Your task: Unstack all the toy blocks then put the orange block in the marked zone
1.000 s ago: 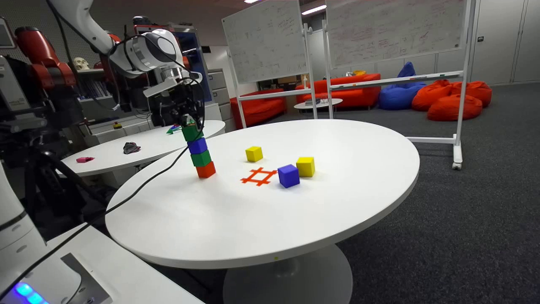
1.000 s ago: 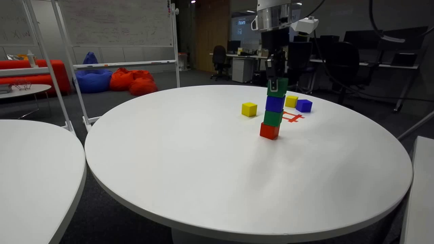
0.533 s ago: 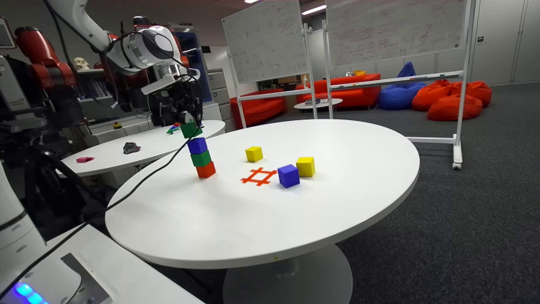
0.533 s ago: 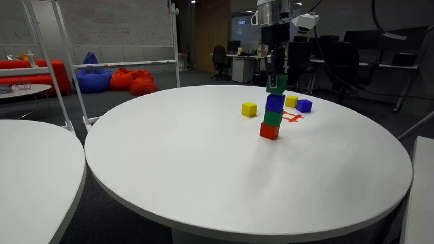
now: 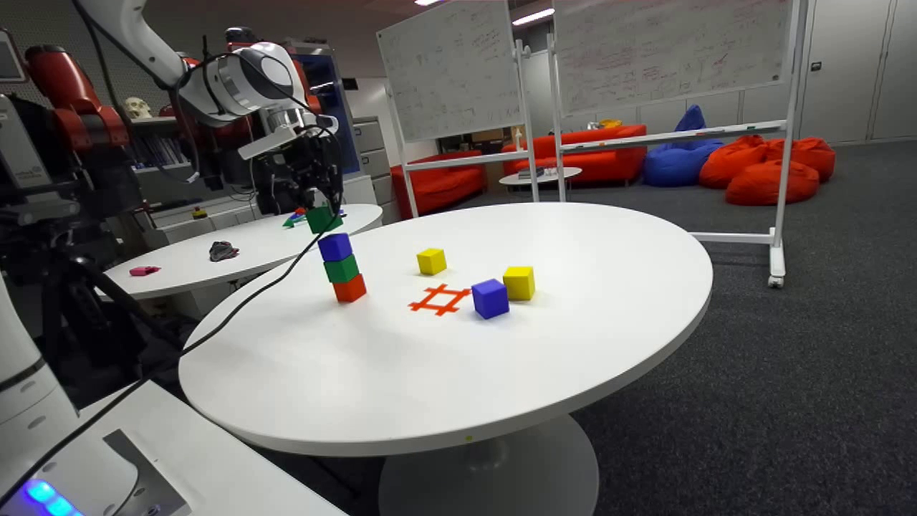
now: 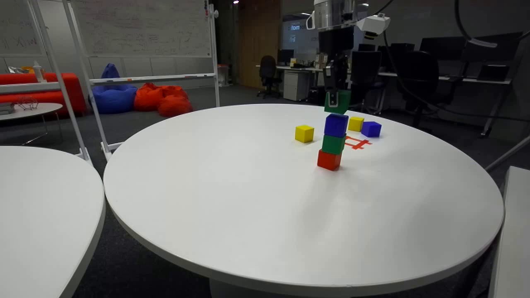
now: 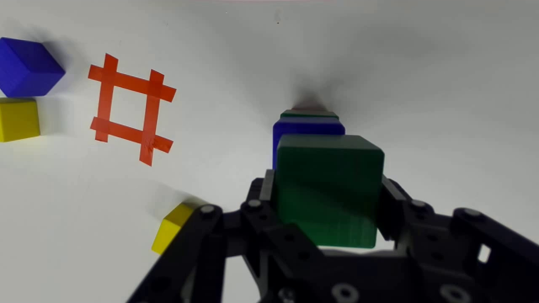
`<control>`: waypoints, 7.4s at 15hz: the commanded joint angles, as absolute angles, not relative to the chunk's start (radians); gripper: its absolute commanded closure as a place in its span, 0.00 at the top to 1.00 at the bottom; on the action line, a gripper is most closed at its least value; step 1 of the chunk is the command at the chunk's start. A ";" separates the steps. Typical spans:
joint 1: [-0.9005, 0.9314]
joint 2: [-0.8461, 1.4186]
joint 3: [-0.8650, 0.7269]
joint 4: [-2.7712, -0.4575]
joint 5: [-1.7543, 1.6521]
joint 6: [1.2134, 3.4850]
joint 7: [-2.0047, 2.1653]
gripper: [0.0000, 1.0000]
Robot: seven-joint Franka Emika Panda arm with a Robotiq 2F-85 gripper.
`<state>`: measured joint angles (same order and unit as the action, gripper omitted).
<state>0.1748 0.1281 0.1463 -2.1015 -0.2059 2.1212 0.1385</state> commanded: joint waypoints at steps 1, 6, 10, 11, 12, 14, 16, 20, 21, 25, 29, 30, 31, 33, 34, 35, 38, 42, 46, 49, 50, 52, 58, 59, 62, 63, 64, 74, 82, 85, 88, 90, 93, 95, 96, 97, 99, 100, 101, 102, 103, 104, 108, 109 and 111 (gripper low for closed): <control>0.188 0.115 0.151 -2.103 -0.228 2.110 0.139 0.31; 0.210 0.144 0.162 -2.071 -0.233 2.099 0.134 0.31; 0.225 0.178 0.170 -2.043 -0.237 2.094 0.128 0.31; 0.230 0.189 0.172 -2.032 -0.239 2.090 0.127 0.31; 0.235 0.199 0.173 -2.022 -0.241 2.088 0.127 0.31; 0.244 0.220 0.175 -2.003 -0.247 2.083 0.126 0.31; 0.251 0.236 0.174 -1.989 -0.250 2.081 0.125 0.31; 0.254 0.249 0.169 -1.978 -0.248 2.083 0.122 0.31; 0.254 0.251 0.169 -1.976 -0.248 2.082 0.121 0.31; 0.257 0.258 0.170 -1.965 -0.249 2.078 0.123 0.31; 0.260 0.277 0.170 -1.943 -0.250 2.071 0.120 0.31; 0.260 0.282 0.170 -1.938 -0.250 2.070 0.118 0.31; 0.260 0.286 0.170 -1.934 -0.249 2.068 0.117 0.31; 0.262 0.292 0.170 -1.925 -0.250 2.063 0.117 0.31; 0.263 0.289 0.169 -1.925 -0.250 2.064 0.118 0.31; 0.263 0.283 0.167 -1.924 -0.250 2.063 0.121 0.31; 0.260 0.268 0.164 -1.921 -0.247 2.060 0.122 0.31; 0.252 0.258 0.155 -1.916 -0.242 2.055 0.122 0.31; 0.232 0.234 0.137 -1.946 -0.231 2.072 0.119 0.31; 0.207 0.221 0.120 -1.974 -0.219 2.090 0.114 0.31; 0.198 0.217 0.114 -1.982 -0.217 2.096 0.113 0.31; 0.182 0.211 0.105 -1.999 -0.213 2.102 0.111 0.31; 0.138 0.179 0.086 -2.051 -0.197 2.119 0.105 0.31; 0.130 0.176 0.084 -2.058 -0.194 2.123 0.103 0.31; 0.112 0.163 0.074 -2.081 -0.183 2.139 0.098 0.31; 0.105 0.161 0.071 -2.086 -0.181 2.142 0.096 0.31; 0.101 0.157 0.068 -2.091 -0.177 2.145 0.094 0.31; 0.071 0.148 0.053 -2.109 -0.144 2.172 0.056 0.31; 0.037 0.151 0.033 -2.124 -0.100 2.238 0.010 0.31; 0.022 0.151 0.027 -2.138 -0.075 2.276 -0.017 0.31; 0.009 0.149 0.019 -2.159 -0.051 2.311 -0.035 0.31; 0.003 0.149 0.016 -2.169 -0.040 2.331 -0.045 0.31; -0.006 0.150 0.014 -2.185 -0.020 2.356 -0.065 0.31; -0.004 0.159 0.015 -2.183 -0.022 2.361 -0.065 0.31; -0.002 0.161 0.017 -2.180 -0.026 2.361 -0.068 0.31; 0.000 0.161 0.021 -2.175 -0.022 2.361 -0.077 0.31; 0.008 0.190 0.015 -2.141 -0.044 2.331 -0.046 0.56; 0.009 0.190 0.017 -2.141 -0.040 2.336 -0.053 0.56; 0.009 0.190 0.019 -2.141 -0.038 2.338 -0.055 0.56; 0.010 0.190 0.019 -2.141 -0.037 2.338 -0.056 0.56; 0.010 0.190 0.019 -2.141 -0.037 2.338 -0.056 0.56; 0.010 0.190 0.019 -2.141 -0.036 2.338 -0.056 0.56; 0.010 0.190 0.019 -2.141 -0.036 2.338 -0.056 0.56; 0.010 0.190 0.019 -2.141 -0.036 2.338 -0.056 0.56; 0.010 0.190 0.019 -2.141 -0.036 2.338 -0.056 0.56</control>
<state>0.0078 0.1900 0.0205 -2.1428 -0.0365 2.3414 -0.0561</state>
